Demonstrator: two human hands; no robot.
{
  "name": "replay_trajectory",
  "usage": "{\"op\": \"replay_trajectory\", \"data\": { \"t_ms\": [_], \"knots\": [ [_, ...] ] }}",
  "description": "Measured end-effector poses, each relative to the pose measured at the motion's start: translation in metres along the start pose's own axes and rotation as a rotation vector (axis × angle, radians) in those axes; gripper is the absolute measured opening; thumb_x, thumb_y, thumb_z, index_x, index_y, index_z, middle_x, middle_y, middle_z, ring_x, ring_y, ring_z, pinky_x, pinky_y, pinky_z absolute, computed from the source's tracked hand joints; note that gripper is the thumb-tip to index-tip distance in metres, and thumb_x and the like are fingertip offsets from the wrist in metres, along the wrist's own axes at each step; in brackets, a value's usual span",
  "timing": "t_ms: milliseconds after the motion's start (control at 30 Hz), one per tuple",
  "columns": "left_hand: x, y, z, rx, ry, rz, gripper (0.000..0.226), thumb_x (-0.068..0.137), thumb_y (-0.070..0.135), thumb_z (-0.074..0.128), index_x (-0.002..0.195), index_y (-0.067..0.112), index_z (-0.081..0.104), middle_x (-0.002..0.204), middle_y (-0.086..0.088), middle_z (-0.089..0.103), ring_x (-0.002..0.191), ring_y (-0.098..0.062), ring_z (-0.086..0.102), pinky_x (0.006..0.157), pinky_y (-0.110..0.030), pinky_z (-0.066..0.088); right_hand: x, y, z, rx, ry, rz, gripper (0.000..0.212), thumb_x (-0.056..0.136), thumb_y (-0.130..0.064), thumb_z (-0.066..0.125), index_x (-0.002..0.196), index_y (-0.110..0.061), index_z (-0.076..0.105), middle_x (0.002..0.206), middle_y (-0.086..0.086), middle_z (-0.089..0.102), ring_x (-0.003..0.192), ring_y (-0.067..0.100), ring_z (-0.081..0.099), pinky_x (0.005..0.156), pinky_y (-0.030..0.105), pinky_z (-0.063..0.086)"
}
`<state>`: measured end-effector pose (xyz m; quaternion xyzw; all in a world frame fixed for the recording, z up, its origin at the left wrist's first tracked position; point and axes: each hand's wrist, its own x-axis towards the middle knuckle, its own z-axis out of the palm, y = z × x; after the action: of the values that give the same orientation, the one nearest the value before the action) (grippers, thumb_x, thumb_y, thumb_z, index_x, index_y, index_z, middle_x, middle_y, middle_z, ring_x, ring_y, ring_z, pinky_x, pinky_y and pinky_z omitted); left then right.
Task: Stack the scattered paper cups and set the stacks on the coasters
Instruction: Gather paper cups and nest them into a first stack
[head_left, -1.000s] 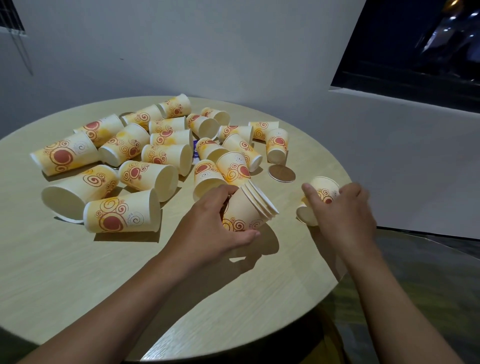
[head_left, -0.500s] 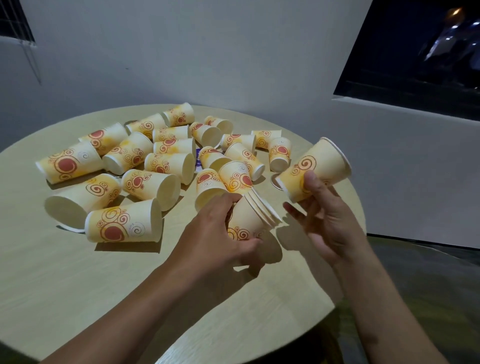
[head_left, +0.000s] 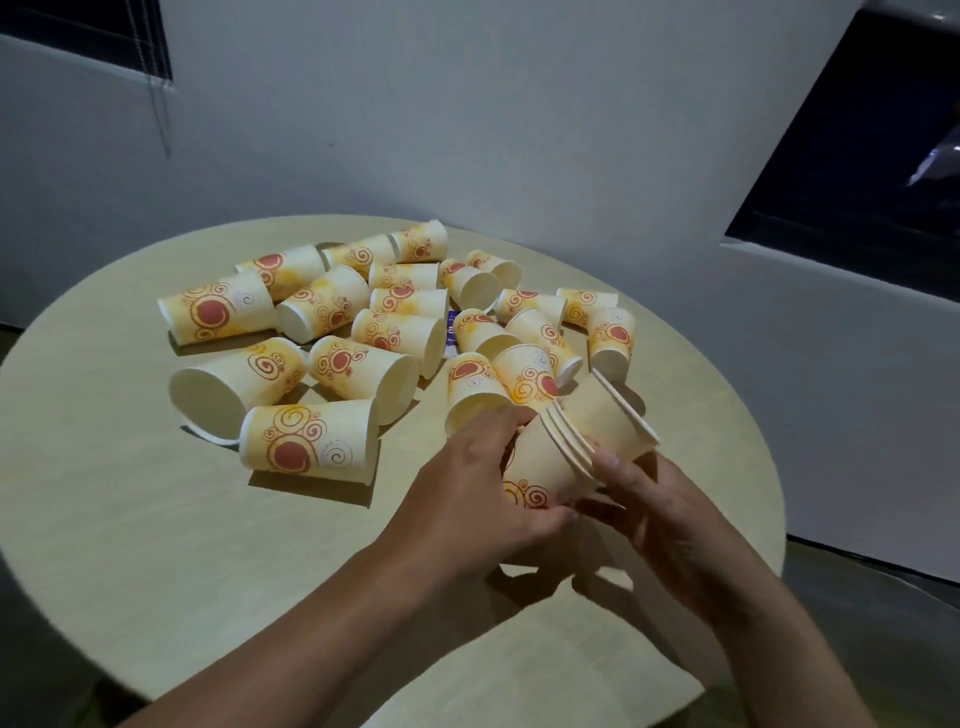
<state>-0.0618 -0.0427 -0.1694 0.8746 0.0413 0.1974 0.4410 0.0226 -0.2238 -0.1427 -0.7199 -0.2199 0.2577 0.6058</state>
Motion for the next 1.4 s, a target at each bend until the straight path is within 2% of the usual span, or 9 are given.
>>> {"op": "replay_trajectory", "data": {
  "t_ms": [233, 300, 467, 633, 767, 967, 1167, 1233, 1400],
  "knots": [
    [0.001, 0.004, -0.006, -0.014, -0.121, 0.018, 0.087, 0.064, 0.056, 0.077, 0.135, 0.05, 0.028, 0.13, 0.021, 0.043, 0.112, -0.002, 0.047, 0.088, -0.029, 0.052, -0.001, 0.01, 0.005, -0.058, 0.048, 0.015, 0.086, 0.052, -0.048, 0.087, 0.129, -0.016, 0.065, 0.109, 0.005, 0.081, 0.099, 0.021, 0.077, 0.075, 0.03, 0.063],
    [0.0, 0.002, -0.022, 0.076, -0.108, 0.033, 0.081, 0.067, 0.057, 0.07, 0.135, 0.054, 0.027, 0.134, 0.022, 0.043, 0.112, 0.001, 0.045, 0.086, -0.025, 0.048, -0.003, 0.013, -0.002, 0.054, 0.076, 0.05, 0.088, 0.05, -0.049, 0.09, 0.131, -0.026, 0.063, 0.113, 0.004, 0.08, 0.103, 0.024, 0.077, 0.086, 0.042, 0.063],
    [0.037, 0.0, -0.059, 0.674, 0.017, 0.212, 0.069, 0.075, 0.008, 0.065, 0.133, 0.041, 0.045, 0.135, 0.011, 0.049, 0.112, -0.014, 0.039, 0.083, -0.033, 0.03, -0.011, 0.013, -0.02, 0.251, 0.202, 0.053, 0.073, 0.063, -0.045, 0.092, 0.129, -0.03, 0.063, 0.117, 0.004, 0.079, 0.107, 0.025, 0.076, 0.083, 0.042, 0.062],
    [0.064, -0.014, -0.054, 0.969, -0.135, 0.195, 0.081, 0.08, 0.017, 0.072, 0.143, 0.045, 0.03, 0.153, 0.008, 0.03, 0.128, -0.02, 0.03, 0.096, -0.039, 0.028, -0.011, 0.013, -0.022, 0.313, 0.245, -0.047, 0.063, 0.061, -0.045, 0.078, 0.119, -0.022, 0.068, 0.108, 0.007, 0.081, 0.098, 0.022, 0.078, 0.069, 0.026, 0.062],
    [0.064, -0.019, -0.044, 0.895, -0.158, 0.257, 0.065, 0.079, 0.037, 0.075, 0.132, 0.045, 0.037, 0.15, 0.014, 0.037, 0.134, -0.017, 0.026, 0.1, -0.037, 0.021, -0.014, 0.018, -0.025, 0.297, 0.252, -0.047, 0.07, 0.064, -0.043, 0.085, 0.127, -0.019, 0.066, 0.115, 0.01, 0.079, 0.106, 0.026, 0.076, 0.086, 0.037, 0.06],
    [0.05, -0.003, -0.036, 0.747, -0.264, 0.216, 0.068, 0.067, 0.063, 0.073, 0.116, 0.05, 0.028, 0.143, 0.018, 0.042, 0.137, -0.009, 0.022, 0.114, -0.038, 0.011, -0.018, 0.018, -0.033, 0.333, 0.258, -0.063, 0.077, 0.061, -0.052, 0.08, 0.128, -0.018, 0.064, 0.112, 0.007, 0.079, 0.104, 0.021, 0.076, 0.074, 0.024, 0.061],
    [0.032, 0.024, -0.032, 0.525, -0.249, 0.203, 0.081, 0.058, 0.079, 0.05, 0.132, 0.049, 0.033, 0.124, 0.024, 0.044, 0.103, -0.004, 0.048, 0.079, -0.021, 0.043, -0.02, 0.022, -0.034, 0.38, 0.289, -0.072, 0.088, 0.055, -0.059, 0.092, 0.127, -0.016, 0.065, 0.116, 0.01, 0.078, 0.113, 0.025, 0.073, 0.087, 0.031, 0.061],
    [0.028, 0.03, -0.027, 0.496, -0.248, 0.217, 0.081, 0.059, 0.08, 0.05, 0.132, 0.05, 0.033, 0.126, 0.025, 0.044, 0.104, -0.003, 0.049, 0.08, -0.022, 0.047, -0.02, 0.023, -0.031, 0.43, 0.275, -0.073, 0.076, 0.063, -0.052, 0.088, 0.126, -0.015, 0.066, 0.117, 0.012, 0.078, 0.114, 0.027, 0.072, 0.088, 0.033, 0.061],
    [0.02, 0.035, -0.008, 0.319, -0.194, 0.188, 0.073, 0.065, 0.075, 0.06, 0.128, 0.048, 0.035, 0.126, 0.026, 0.045, 0.104, 0.002, 0.048, 0.074, -0.011, 0.045, -0.022, 0.019, -0.019, 0.283, 0.242, -0.068, 0.093, 0.045, -0.073, 0.09, 0.119, -0.019, 0.075, 0.116, 0.012, 0.078, 0.108, 0.028, 0.075, 0.086, 0.038, 0.06]
  ]
}}
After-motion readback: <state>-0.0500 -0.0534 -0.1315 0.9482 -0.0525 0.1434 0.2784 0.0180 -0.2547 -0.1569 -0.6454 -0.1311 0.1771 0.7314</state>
